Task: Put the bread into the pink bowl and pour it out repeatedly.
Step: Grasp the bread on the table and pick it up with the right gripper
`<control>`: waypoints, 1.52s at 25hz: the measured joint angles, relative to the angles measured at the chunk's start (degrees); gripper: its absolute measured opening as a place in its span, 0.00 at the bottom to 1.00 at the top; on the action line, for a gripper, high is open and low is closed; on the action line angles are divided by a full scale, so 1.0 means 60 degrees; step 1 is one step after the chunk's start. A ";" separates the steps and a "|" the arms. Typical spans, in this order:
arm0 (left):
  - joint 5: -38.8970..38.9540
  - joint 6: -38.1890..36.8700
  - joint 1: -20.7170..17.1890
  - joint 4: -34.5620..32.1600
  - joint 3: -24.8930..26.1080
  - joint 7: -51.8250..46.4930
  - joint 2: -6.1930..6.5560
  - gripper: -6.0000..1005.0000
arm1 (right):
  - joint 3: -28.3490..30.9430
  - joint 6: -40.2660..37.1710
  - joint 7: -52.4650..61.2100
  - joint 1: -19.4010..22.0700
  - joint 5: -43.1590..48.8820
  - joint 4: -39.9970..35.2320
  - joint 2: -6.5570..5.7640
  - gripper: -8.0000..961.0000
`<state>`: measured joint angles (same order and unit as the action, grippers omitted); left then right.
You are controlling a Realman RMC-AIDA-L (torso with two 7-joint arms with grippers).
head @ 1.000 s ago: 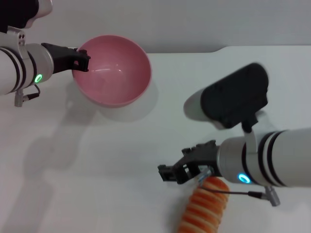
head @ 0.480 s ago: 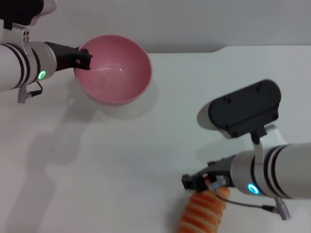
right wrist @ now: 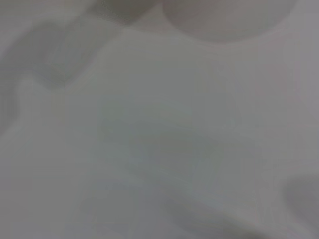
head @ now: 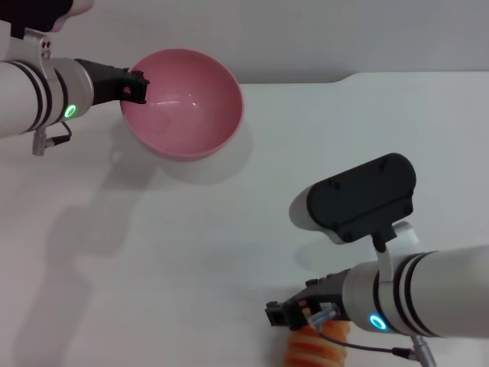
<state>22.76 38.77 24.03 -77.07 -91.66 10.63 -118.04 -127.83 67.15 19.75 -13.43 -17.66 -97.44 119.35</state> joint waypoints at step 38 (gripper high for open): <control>-0.0294 0.0007 0.0155 0.0101 0.0014 -0.0116 0.0001 0.06 | -0.0368 0.0080 0.0083 -0.0295 0.0325 0.0703 -0.0085 0.64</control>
<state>21.00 38.81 24.96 -76.47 -91.58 9.94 -118.03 -130.03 67.63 20.25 -15.20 -15.71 -93.22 118.84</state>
